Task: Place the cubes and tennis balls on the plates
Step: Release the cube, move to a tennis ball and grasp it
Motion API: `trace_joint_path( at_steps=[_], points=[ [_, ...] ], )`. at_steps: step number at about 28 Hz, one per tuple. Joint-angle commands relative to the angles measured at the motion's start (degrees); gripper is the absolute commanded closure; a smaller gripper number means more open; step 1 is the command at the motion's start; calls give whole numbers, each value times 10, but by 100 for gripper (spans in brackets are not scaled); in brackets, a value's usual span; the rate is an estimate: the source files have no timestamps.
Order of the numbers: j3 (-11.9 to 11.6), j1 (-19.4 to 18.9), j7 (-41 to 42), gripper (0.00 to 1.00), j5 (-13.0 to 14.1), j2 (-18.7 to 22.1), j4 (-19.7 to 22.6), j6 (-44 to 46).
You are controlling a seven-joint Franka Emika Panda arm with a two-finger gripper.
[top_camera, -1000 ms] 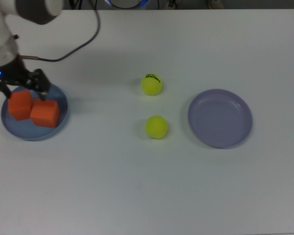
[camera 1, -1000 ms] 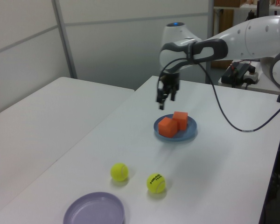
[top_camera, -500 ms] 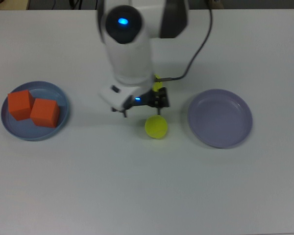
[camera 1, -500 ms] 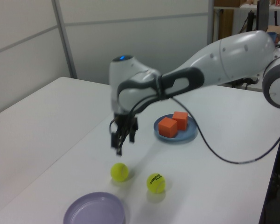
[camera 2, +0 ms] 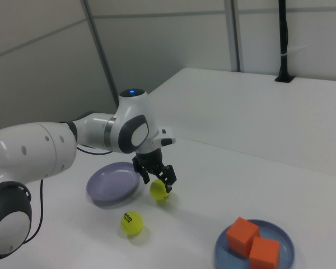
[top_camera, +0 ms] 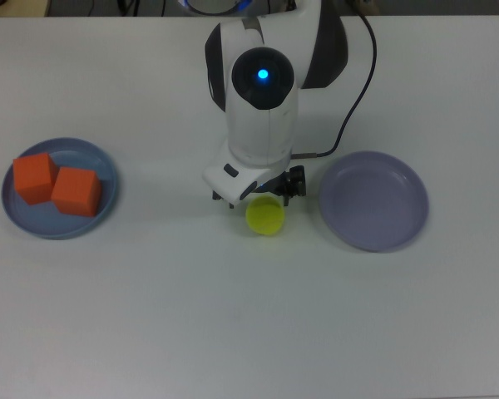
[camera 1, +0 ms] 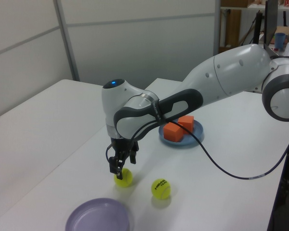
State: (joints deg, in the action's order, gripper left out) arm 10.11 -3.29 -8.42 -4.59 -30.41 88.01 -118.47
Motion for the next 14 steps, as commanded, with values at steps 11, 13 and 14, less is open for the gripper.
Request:
trace_joint_path(
  at_steps=[11,13,14],
  points=[
    [-4,-26,-59,57,-51,-24,18,-43],
    [-4,-25,-59,68,-49,-22,17,-43],
    [-4,-25,-59,74,-48,-20,16,-42]
  ],
)
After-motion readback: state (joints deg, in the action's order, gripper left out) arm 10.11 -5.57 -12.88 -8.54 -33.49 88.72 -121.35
